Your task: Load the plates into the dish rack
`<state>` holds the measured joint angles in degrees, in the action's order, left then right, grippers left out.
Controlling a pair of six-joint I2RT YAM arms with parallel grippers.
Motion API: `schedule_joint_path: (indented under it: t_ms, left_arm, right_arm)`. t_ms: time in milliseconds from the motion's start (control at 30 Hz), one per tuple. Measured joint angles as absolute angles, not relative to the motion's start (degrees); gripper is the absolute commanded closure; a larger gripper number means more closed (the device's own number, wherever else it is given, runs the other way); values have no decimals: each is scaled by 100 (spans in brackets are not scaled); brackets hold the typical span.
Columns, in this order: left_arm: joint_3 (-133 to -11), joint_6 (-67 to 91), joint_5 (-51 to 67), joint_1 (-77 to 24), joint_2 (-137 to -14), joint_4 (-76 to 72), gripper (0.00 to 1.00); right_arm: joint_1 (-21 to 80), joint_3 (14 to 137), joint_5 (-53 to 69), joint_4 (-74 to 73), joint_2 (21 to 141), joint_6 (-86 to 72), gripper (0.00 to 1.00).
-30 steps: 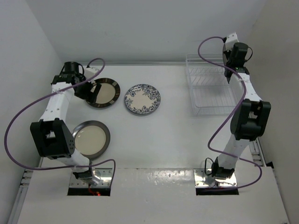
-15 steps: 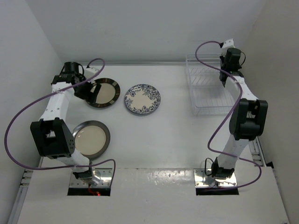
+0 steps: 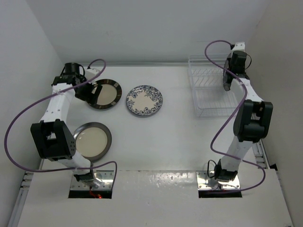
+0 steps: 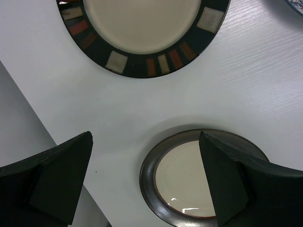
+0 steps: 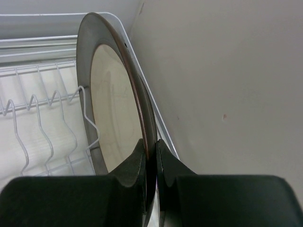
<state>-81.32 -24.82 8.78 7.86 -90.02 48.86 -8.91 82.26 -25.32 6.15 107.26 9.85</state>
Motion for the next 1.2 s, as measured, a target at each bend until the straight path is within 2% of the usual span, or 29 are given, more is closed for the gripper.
schedule_joint_path:
  t_ms: [67,233,267,300,400,567,733,967,1200]
  left_arm:
    - [-8132,-2482,880,786,-9002,4886,0]
    - [-8132,-2484,880,786,-9002,4886,0]
    - [-8132,-2488,878,786,-9002,4886,0]
    - [-8132,-2502,878,786,-9002,4886,0]
    - [-8132,-2517,867,786,-9002,4886,0]
    - [-8108,-2598,858,792,-9002,4897,0]
    - [-8053,-2674,858,1007,-9312,5140,0]
    - [-7308,-2943,823,2143,-9996,5290,0]
    - [-6984,-3308,1035,2847,-10313,5371,0]
  right_arm:
    - [-937,8182,-2477,633,10731,937,99]
    - [-1103,8178,-2130,718,10777,803,80]
    - [-1140,8178,-2091,762,10781,766,72]
    - [-1170,8184,-2058,797,10781,722,49]
    - [-1251,8228,-1883,902,10781,620,20]
    - [-1229,8287,-1575,893,10777,668,2]
    - [-1057,8285,-1590,891,10737,934,0]
    - [-913,8309,-1684,666,10475,1000,0]
    - [-904,8285,-1529,412,9821,792,0]
